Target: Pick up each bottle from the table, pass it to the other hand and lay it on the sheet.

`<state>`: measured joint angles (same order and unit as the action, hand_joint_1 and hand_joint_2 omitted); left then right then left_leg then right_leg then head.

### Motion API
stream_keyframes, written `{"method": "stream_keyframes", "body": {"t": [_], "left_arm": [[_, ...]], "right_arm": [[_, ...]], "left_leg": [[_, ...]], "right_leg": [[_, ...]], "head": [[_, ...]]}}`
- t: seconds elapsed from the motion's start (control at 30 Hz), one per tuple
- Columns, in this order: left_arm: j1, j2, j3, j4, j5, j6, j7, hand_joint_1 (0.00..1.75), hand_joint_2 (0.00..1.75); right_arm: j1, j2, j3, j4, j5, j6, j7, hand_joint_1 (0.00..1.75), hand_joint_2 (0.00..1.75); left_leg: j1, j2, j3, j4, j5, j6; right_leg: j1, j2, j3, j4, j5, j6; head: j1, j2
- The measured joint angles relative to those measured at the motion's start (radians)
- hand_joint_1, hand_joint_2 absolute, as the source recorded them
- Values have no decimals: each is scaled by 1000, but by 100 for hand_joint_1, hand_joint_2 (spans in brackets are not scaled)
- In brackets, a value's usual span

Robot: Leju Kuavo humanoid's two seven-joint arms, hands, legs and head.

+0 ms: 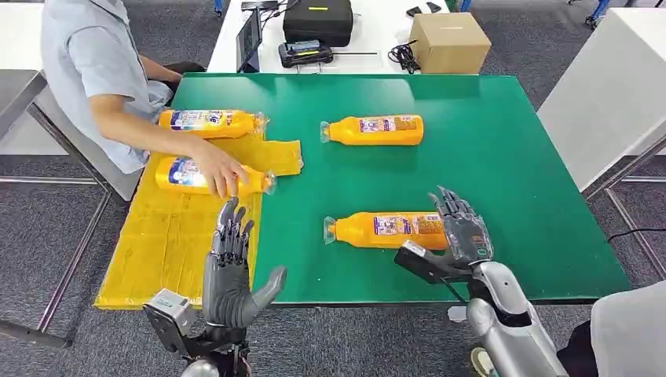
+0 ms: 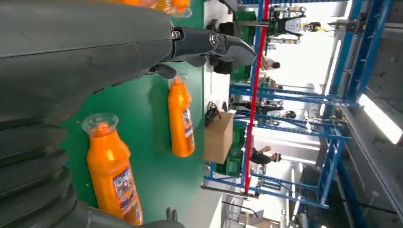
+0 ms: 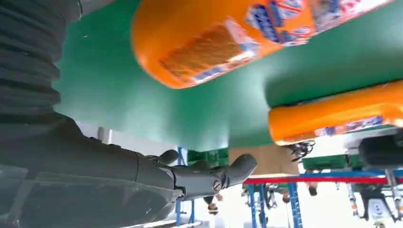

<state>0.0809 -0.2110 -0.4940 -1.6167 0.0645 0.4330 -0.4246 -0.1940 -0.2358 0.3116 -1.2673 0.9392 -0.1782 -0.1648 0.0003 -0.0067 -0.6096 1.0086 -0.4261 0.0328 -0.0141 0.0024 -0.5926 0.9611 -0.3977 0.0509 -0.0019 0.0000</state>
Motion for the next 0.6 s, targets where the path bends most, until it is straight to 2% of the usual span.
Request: {"method": "stream_keyframes", "body": {"t": [0.17,0.4,0.6], "left_arm": [[-9,-1,0,15,18,3,35,0,175],[-27,0,-5,47,-23,28,72,0,175],[-57,3,-27,85,-100,38,130,0,175]], "right_arm": [[-32,0,36,36,-33,20,3,0,175],[-63,-10,59,84,-150,109,-4,0,175],[-97,-26,76,126,-176,142,-6,0,175]], "left_leg": [[0,0,0,0,0,0],[0,-1,0,0,0,0],[0,-1,0,0,0,0]], "right_leg": [[0,0,0,0,0,0],[0,-1,0,0,0,0],[0,-1,0,0,0,0]], "head": [[0,0],[0,0],[0,0]]}}
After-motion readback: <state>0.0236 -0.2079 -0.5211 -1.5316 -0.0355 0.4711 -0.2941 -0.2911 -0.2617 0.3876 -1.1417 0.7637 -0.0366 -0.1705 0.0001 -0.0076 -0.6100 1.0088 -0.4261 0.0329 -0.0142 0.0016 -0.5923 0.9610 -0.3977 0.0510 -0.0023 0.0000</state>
